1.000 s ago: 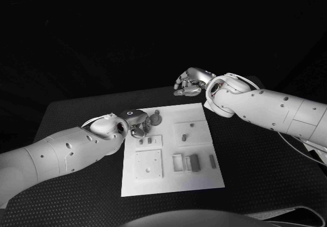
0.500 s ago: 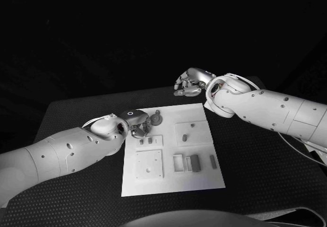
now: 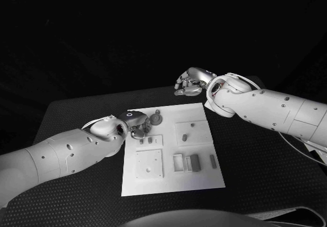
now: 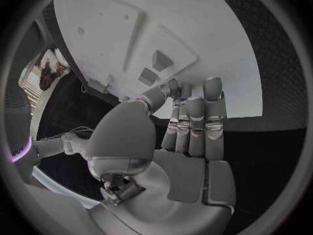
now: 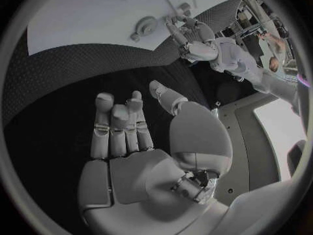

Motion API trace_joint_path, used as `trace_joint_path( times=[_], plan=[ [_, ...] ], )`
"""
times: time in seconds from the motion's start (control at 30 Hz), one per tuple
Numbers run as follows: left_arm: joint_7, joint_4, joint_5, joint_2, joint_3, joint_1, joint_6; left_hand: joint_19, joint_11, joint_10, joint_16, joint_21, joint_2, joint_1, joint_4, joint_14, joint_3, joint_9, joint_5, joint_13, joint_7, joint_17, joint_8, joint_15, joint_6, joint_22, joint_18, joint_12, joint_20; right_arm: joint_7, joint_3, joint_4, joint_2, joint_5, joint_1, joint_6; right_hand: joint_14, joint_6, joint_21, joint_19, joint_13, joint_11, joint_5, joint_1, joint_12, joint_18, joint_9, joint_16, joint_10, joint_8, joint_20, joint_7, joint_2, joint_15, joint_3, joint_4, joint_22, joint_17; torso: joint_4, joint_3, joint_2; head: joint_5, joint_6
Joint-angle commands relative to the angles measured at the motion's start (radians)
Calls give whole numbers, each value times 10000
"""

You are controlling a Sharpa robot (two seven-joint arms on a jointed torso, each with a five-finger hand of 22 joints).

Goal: Assemble the parts on the task board

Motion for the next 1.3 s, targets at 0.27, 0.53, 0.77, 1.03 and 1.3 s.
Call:
trace_joint_path(
  times=[0.27, 0.53, 0.77, 1.03, 1.3],
  plan=[
    [96, 14, 225, 3, -30, -50, 280, 17, 43, -178, -6, -85, -235, -93, 45, -47, -197, -102, -37, -48, -130, 1, -208, 52, -428, 112, 954, -30, 74, 68, 6, 2, 6, -39, -2, 63, 25, 6, -27, 33, -17, 40, 20, 16, 48, 143, -8, -4, 44, 21, -51, 62, 109, -24, -4, 13, 157, -12, -5, 0, 3, -12, -6],
    [53, -18, 275, -13, -28, -50, 136, 48, 52, -217, 3, -134, -255, -58, 47, -42, -255, -170, -29, -59, -169, -1, -341, 61, -772, 122, 989, -20, 92, 67, 6, -2, -2, -39, -2, 58, 25, 6, -27, 33, -18, 40, 20, 16, 48, 143, -8, -4, 44, 21, -51, 62, 111, -23, -3, 13, 157, -12, -1, -11, 3, -26, -1],
    [-26, -123, 275, -93, -23, -50, 113, 49, 67, -268, -1, -161, -286, -37, 39, -49, -277, -191, -31, -71, -181, -5, -383, 74, -903, 127, 995, -34, 103, 70, 6, -11, -12, -39, -2, 52, 26, 5, -28, 32, -19, 41, 20, 17, 48, 143, -9, -4, 44, 20, -51, 63, 110, -23, -3, 11, 157, -13, -1, -11, -2, -43, 9],
    [-38, -290, 359, -296, 11, -50, 155, 49, 74, -289, -1, -170, -318, -38, 35, -52, -293, -190, -35, -75, -174, -6, -381, 81, -921, 130, 997, -36, 109, 129, 6, -74, -25, -21, -2, -62, -6, -54, -45, 6, -27, 55, 22, 13, 26, 143, -23, -23, 7, -11, -44, 77, 64, -15, -3, -1, 153, -18, -7, -6, -3, -26, 86],
    [4, -472, 904, -754, 222, -44, -3, 45, 72, -272, -6, -201, -344, -10, 59, -71, -301, -142, -46, -66, -72, -12, -250, 82, -761, 145, 1005, -10, 120, 288, 5, -101, -104, -17, -2, -81, -257, -344, -253, -266, -116, 178, 23, 122, -159, 143, -92, -289, -234, -156, 62, 202, 63, 105, 55, -166, 97, -134, 11, -14, -6, -40, 148]
  ],
)
